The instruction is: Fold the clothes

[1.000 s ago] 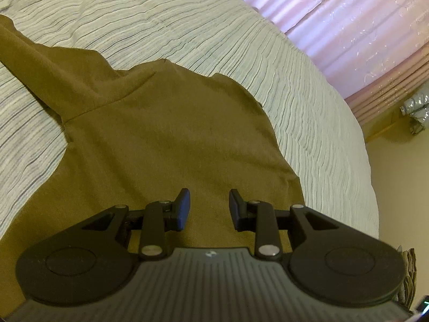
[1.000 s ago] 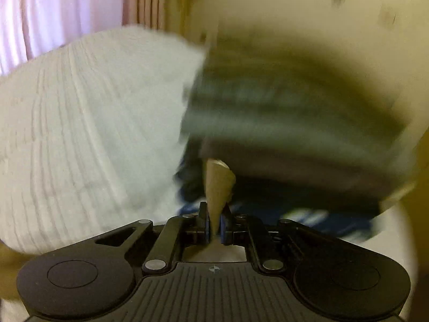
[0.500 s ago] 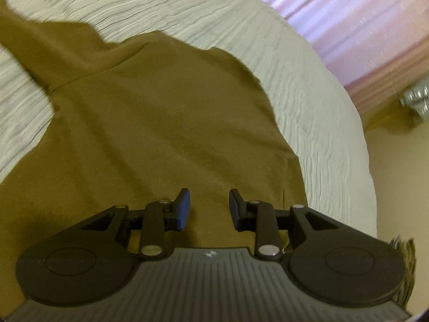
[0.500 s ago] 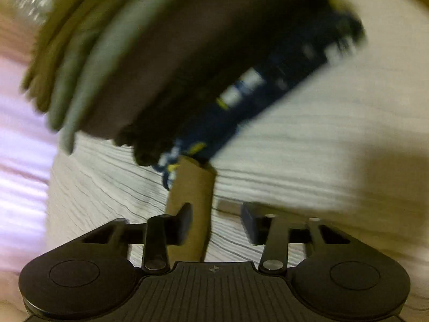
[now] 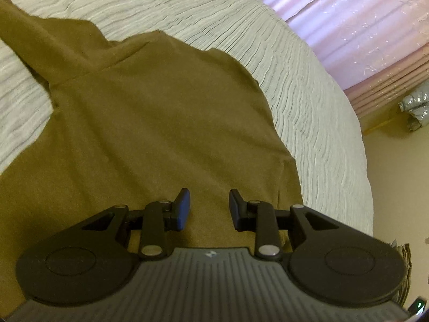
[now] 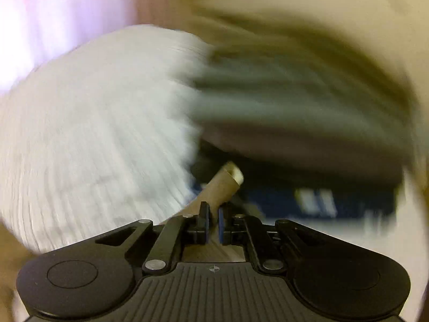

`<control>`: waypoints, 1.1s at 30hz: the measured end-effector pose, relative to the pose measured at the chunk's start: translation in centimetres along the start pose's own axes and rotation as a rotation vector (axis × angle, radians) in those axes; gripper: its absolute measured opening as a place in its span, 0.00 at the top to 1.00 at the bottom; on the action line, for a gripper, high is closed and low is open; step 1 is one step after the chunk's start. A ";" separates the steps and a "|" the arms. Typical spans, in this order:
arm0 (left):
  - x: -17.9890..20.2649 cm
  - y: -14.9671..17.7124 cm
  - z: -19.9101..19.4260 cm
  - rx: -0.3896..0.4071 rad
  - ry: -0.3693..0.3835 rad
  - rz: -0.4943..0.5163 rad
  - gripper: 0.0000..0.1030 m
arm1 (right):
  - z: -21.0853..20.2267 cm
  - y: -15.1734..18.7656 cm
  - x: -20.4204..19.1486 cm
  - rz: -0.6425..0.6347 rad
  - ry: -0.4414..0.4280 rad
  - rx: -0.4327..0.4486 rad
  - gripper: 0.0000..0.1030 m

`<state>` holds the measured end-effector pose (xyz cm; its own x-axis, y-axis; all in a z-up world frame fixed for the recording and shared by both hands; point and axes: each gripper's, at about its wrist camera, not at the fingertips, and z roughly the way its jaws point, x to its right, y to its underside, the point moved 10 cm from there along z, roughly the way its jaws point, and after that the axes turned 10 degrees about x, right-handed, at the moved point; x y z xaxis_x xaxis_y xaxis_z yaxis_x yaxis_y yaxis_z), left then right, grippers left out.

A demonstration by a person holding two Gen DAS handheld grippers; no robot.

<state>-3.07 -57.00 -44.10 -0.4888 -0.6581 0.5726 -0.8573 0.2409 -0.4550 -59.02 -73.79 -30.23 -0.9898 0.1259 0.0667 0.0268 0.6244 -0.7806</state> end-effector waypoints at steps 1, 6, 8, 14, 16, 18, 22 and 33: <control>0.1 0.3 0.1 -0.005 0.002 -0.012 0.75 | 0.2 -0.5 -2.4 -0.096 -0.031 0.030 0.96; 0.4 0.9 0.1 -0.017 0.024 -0.014 0.75 | 2.3 5.7 -12.5 -0.233 -0.389 -0.162 0.69; 0.1 0.7 -0.1 -0.012 0.020 -0.005 0.75 | 1.3 6.8 -12.8 -0.183 -0.433 -0.171 0.31; -3.2 -0.9 -1.0 0.025 -0.049 -0.077 0.75 | -1.9 4.4 -9.5 -0.077 -0.527 -0.078 0.29; -3.9 -1.1 -1.2 0.030 -0.060 -0.104 0.75 | -1.2 3.3 -9.0 -0.072 -0.544 -0.052 0.29; -3.9 -0.9 -1.1 0.025 -0.057 -0.104 0.75 | 0.2 2.2 -8.2 -0.089 -0.539 -0.052 0.45; -3.6 -0.5 -0.7 0.010 -0.041 -0.116 0.75 | 2.8 2.5 -9.4 -0.187 -0.627 -0.133 0.45; -4.2 -2.0 -1.9 0.049 -0.062 -0.103 0.75 | 2.5 1.8 -6.8 -0.093 -0.567 -0.033 0.96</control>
<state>0.35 -53.33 -44.30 -0.3867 -0.7208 0.5752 -0.8926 0.1357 -0.4301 -52.60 -75.39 -33.65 -0.9083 -0.3576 -0.2169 -0.0681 0.6381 -0.7670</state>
